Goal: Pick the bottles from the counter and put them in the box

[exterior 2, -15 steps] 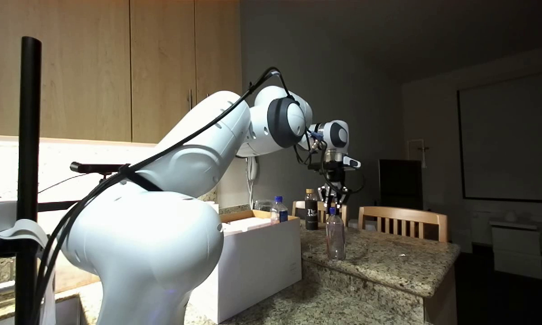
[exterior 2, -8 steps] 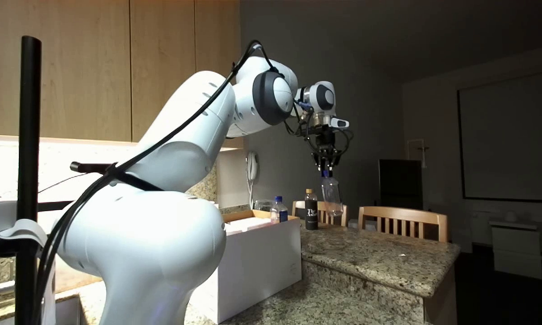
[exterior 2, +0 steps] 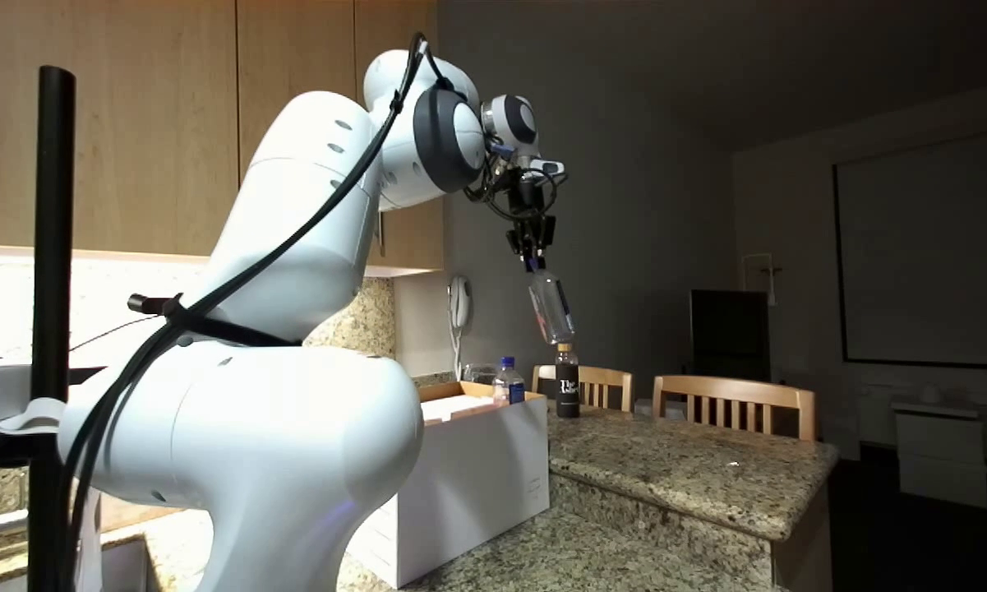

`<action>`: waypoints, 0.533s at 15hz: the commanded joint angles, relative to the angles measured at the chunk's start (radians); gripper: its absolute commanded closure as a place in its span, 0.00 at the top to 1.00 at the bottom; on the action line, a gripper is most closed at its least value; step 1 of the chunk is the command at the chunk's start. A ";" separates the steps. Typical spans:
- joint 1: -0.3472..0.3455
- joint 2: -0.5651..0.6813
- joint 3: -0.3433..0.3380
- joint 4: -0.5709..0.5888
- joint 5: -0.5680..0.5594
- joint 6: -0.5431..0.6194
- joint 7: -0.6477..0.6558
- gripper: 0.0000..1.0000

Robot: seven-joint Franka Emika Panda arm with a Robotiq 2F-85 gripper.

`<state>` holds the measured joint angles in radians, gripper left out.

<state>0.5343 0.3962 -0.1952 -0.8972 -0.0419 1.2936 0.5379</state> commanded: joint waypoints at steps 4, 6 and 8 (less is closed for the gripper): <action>0.105 -0.096 0.020 -0.076 -0.007 -0.101 0.017 0.15; 0.120 -0.106 0.025 -0.111 0.003 -0.096 0.003 0.15; 0.118 -0.103 0.036 -0.143 0.028 -0.081 -0.027 0.15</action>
<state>0.6563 0.3326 -0.1726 -0.9478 -0.0450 1.2045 0.5517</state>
